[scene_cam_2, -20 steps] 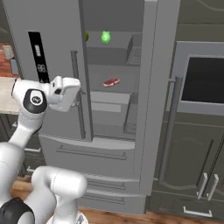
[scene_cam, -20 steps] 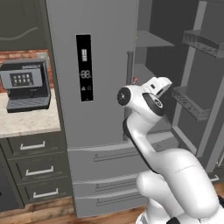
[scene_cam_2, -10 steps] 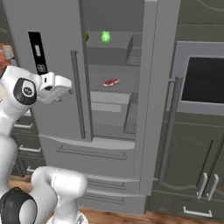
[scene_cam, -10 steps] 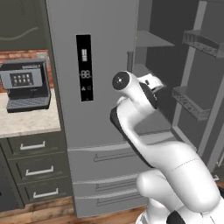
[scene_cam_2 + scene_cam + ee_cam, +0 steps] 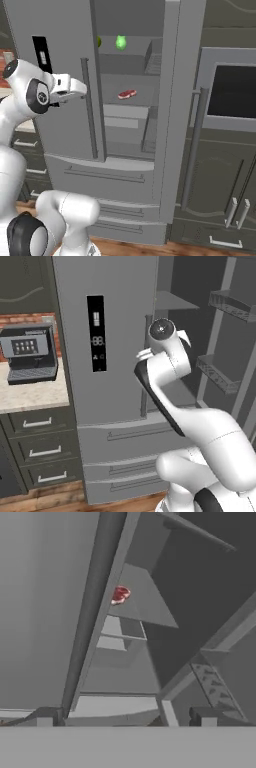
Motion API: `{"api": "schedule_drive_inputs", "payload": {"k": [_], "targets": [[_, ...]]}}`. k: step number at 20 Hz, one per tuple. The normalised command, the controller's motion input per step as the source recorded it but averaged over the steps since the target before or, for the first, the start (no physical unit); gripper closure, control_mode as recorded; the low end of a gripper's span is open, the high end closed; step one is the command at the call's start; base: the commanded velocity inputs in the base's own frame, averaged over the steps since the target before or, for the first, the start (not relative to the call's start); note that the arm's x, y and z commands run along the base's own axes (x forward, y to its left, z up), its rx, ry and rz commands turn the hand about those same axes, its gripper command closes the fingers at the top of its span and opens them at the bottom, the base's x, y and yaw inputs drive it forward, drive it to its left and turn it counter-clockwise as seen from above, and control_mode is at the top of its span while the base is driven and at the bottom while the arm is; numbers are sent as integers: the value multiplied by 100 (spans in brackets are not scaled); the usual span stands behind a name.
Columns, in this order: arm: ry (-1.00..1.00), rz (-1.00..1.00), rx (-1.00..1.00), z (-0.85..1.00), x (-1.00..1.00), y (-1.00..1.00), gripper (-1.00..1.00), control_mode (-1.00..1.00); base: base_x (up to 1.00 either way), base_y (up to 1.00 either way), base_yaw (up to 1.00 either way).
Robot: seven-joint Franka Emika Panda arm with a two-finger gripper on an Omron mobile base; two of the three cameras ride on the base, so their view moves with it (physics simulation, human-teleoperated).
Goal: Gather the lime and corn from the fridge and place them on a tray on the dining counter. Then gather the steaks from the fridge and place them on the other tray.
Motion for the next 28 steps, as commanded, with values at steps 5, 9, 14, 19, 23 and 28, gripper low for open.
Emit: {"api": "schedule_drive_inputs", "payload": {"k": [5, 9, 14, 19, 23, 28], "targets": [[0, 10, 23, 16, 31, 2, -100, -100, 0, 0, 0], [0, 7, 18, 7, 44, 11, -100, -100, 0, 0, 0], [0, 4, 8, 0, 43, 16, -100, -100, 0, 0, 0], [0, 3, 5, 0, 40, 6, -100, -100, 0, 0, 0], [0, 0, 1, -1, 27, 0, -100, -100, 0, 0, 0], [-1, 0, 0, -5, 22, 0, -100, -100, 0, 0, 0]]}}
